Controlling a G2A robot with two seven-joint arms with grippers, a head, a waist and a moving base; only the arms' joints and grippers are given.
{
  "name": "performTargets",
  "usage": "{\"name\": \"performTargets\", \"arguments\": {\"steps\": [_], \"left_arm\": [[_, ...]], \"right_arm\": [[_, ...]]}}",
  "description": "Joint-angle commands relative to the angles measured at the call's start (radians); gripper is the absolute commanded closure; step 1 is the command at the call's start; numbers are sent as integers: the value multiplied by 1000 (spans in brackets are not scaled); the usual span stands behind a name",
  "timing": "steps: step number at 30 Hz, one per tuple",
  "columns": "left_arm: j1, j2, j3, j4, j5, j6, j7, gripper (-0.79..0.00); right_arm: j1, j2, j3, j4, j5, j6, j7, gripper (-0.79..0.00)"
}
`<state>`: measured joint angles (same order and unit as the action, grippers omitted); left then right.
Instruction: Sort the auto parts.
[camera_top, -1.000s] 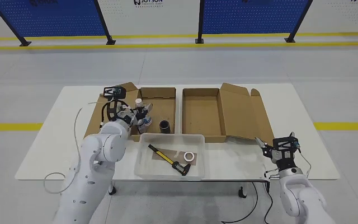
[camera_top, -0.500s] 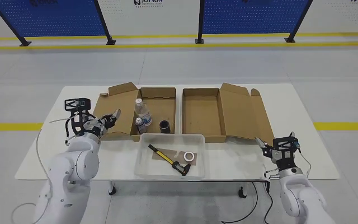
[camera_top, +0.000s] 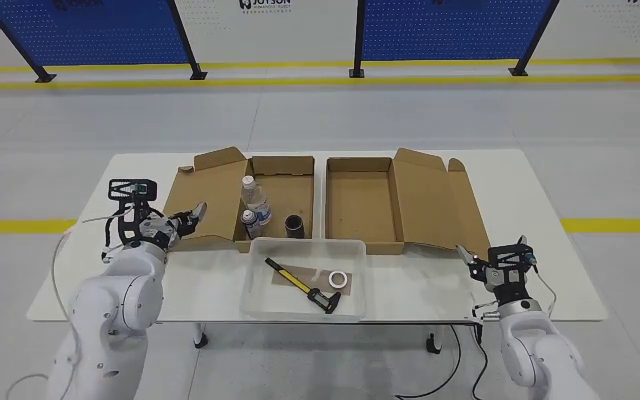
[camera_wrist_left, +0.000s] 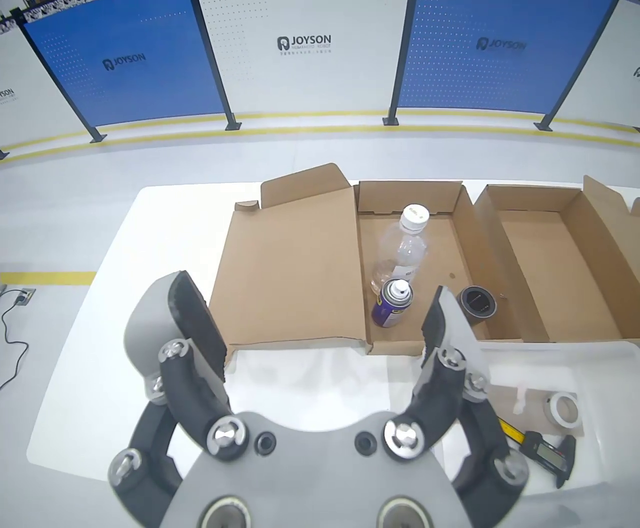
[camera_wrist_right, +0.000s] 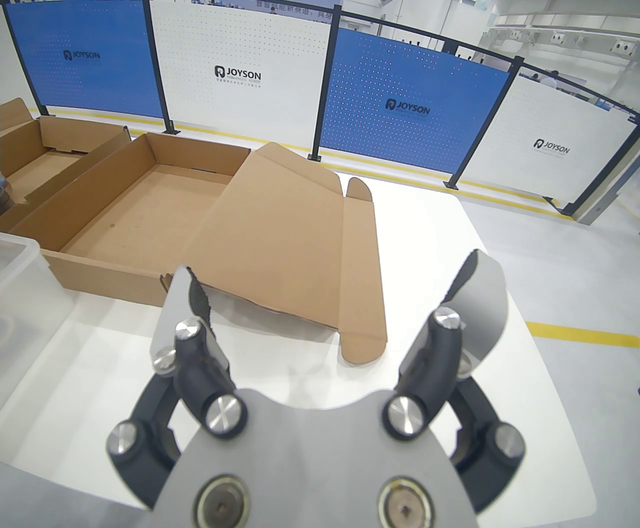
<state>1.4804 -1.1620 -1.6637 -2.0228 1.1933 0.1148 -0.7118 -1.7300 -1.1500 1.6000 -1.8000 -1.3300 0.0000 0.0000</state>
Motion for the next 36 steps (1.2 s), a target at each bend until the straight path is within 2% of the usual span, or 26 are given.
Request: {"name": "performTargets", "arguments": {"steps": [1, 7, 13, 20, 26, 31, 36], "left_arm": [[0, 0, 0, 0, 1, 0, 0, -785], [0, 0, 0, 0, 1, 0, 0, -785], [0, 0, 0, 0, 1, 0, 0, -785], [0, 0, 0, 0, 1, 0, 0, -785], [0, 0, 0, 0, 1, 0, 0, -785], [0, 0, 0, 0, 1, 0, 0, -785], [0, 0, 0, 0, 1, 0, 0, -785]], "right_arm": [[0, 0, 0, 0, 0, 0, 0, -785], [11, -1, -11, -12, -3, -17, -5, -785], [79, -9, -84, -52, 8, -64, 37, -785], [228, -26, -226, -108, 118, -131, 226, -785], [370, -51, -359, -104, 242, -84, 405, -785], [458, -76, -455, -81, 359, 26, 552, -785], [515, -89, -506, -37, 370, 69, 596, -785]]}}
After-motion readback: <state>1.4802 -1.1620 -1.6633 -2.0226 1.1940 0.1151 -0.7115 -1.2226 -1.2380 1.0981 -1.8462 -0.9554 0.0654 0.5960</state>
